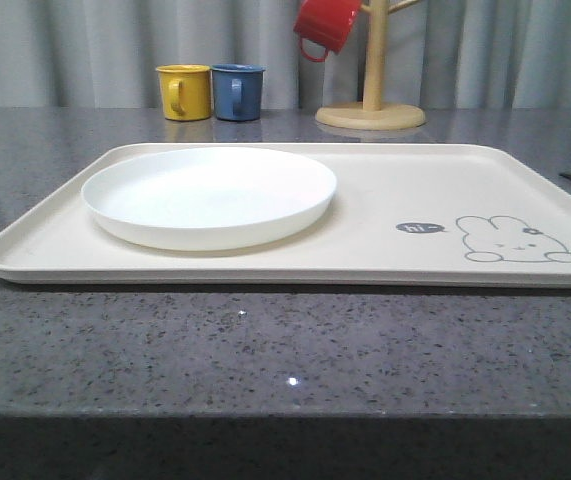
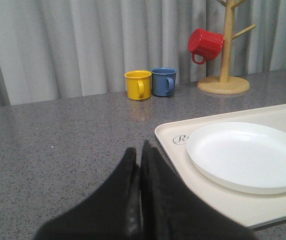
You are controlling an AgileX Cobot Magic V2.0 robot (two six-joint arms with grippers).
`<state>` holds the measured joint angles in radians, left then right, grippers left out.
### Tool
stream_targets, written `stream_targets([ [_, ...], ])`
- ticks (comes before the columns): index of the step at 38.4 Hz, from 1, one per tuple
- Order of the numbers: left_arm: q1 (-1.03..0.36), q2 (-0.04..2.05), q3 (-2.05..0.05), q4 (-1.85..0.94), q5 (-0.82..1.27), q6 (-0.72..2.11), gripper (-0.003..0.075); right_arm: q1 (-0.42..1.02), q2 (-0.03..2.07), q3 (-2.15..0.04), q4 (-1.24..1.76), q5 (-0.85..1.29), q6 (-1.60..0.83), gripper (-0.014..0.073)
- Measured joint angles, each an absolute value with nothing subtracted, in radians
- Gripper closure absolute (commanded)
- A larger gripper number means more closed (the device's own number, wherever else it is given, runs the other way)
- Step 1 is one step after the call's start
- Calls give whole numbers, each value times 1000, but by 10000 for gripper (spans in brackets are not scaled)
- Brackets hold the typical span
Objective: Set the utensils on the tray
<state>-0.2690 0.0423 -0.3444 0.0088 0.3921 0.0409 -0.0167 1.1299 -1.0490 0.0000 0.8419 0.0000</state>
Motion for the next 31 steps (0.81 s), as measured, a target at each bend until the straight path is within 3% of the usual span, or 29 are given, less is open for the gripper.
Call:
stream_targets([
  [22, -269, 42, -344, 9, 392, 41, 738, 24, 1490, -1079, 9, 788, 0, -45],
  [27, -269, 42, -344, 9, 392, 41, 738, 24, 1525, -1079, 9, 775, 0, 15],
  [31, -269, 42, -344, 9, 392, 41, 738, 24, 1541, -1079, 9, 770, 0, 111],
])
